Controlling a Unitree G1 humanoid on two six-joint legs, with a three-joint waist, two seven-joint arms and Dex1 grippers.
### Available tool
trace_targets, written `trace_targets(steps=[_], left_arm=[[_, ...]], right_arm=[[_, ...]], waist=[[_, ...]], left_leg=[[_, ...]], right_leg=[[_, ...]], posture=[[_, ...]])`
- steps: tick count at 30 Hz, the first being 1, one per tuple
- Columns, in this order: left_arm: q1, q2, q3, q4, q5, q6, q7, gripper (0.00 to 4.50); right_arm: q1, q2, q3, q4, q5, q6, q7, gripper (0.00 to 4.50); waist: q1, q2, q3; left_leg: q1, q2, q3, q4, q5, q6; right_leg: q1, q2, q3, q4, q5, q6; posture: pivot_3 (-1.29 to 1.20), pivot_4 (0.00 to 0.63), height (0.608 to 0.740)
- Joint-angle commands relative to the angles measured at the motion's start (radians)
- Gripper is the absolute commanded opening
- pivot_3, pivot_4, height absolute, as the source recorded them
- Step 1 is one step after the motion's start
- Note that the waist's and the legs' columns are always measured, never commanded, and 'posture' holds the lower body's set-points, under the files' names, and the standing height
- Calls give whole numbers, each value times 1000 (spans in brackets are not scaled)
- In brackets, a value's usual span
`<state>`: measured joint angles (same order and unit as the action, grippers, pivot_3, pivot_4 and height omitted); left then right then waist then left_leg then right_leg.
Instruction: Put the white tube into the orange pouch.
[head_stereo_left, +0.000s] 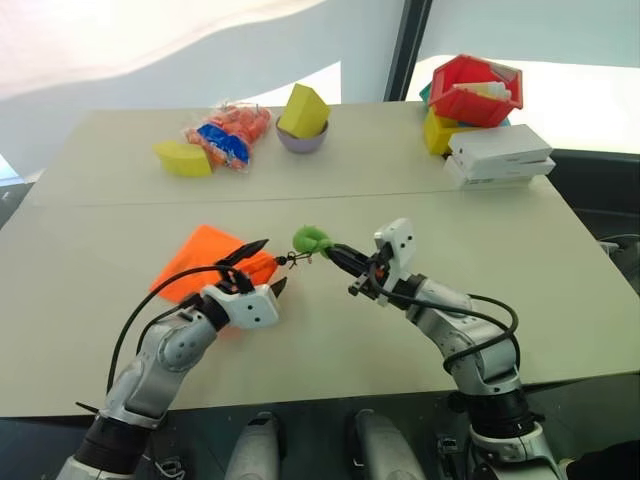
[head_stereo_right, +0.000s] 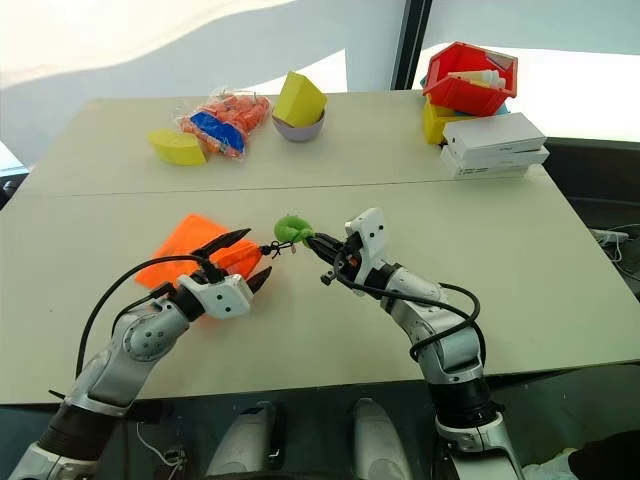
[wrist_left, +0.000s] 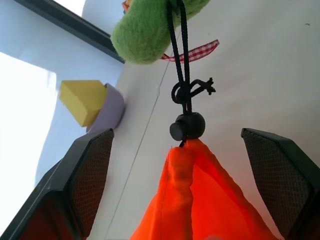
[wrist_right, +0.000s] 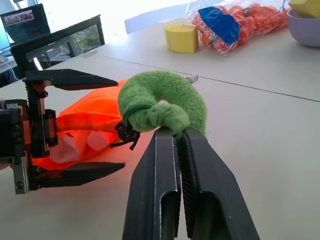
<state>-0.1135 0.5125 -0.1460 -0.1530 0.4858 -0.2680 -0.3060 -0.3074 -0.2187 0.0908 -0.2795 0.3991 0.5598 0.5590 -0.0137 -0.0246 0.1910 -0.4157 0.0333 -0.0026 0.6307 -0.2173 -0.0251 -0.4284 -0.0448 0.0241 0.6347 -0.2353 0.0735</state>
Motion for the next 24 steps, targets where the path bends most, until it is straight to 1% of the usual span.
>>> trace_targets(steps=[1, 6, 14, 15, 17, 19, 20, 24], left_arm=[[-16, -47, -7, 9, -7, -3, 52, 4348], [-24, -121, -14, 41, -41, 23, 57, 4348], [-34, -128, -34, 66, -5, -1, 92, 4348], [-33, -128, -34, 67, -1, -1, 99, 4123], [-31, -128, -32, 65, 8, -1, 112, 3488], [-30, -127, -29, 65, 14, -1, 124, 2485], [-30, -126, -28, 66, 16, -3, 130, 2051], [-29, -122, -30, 67, 23, -13, 149, 2051]], right_arm=[[-1, -3, -7, -59, 23, -10, 1, 0], [-1, -3, -3, -64, 21, -12, -3, 0], [2, -3, 4, -69, 17, -12, -5, 0], [2, -3, 4, -69, 17, -12, -5, 0], [2, -3, 5, -69, 16, -13, -4, 0], [2, -3, 7, -66, 14, -15, -4, 0], [1, -3, 7, -65, 14, -15, -3, 0], [1, -2, 8, -63, 13, -16, -4, 0]], waist=[[0, 0, 0], [0, 0, 0], [0, 0, 0], [0, 0, 0], [0, 0, 0], [0, 0, 0], [0, 0, 0], [0, 0, 0]], left_leg=[[0, 0, 0, 0, 0, 0], [0, 0, 0, 0, 0, 0], [0, 0, 0, 0, 0, 0], [1, 0, 0, 0, 0, 0], [1, 0, 0, 0, 0, 0], [1, 0, 0, 0, 0, 0], [1, 0, 0, 0, 0, 0], [1, 0, 0, 0, 0, 0]], right_leg=[[0, 0, 0, 0, 0, 0], [0, 0, 0, 0, 2, 3], [0, 0, 0, 0, 2, 3], [0, 0, 0, 0, 2, 3], [1, 0, 0, 0, 2, 3], [1, 0, 0, 0, 2, 3], [1, 0, 0, 0, 2, 3], [1, 0, 0, 0, 2, 3]], posture=[[0, 150, 740], [0, 150, 740], [0, 150, 740], [0, 150, 740], [0, 150, 740], [0, 150, 740], [0, 150, 740], [0, 150, 740]])
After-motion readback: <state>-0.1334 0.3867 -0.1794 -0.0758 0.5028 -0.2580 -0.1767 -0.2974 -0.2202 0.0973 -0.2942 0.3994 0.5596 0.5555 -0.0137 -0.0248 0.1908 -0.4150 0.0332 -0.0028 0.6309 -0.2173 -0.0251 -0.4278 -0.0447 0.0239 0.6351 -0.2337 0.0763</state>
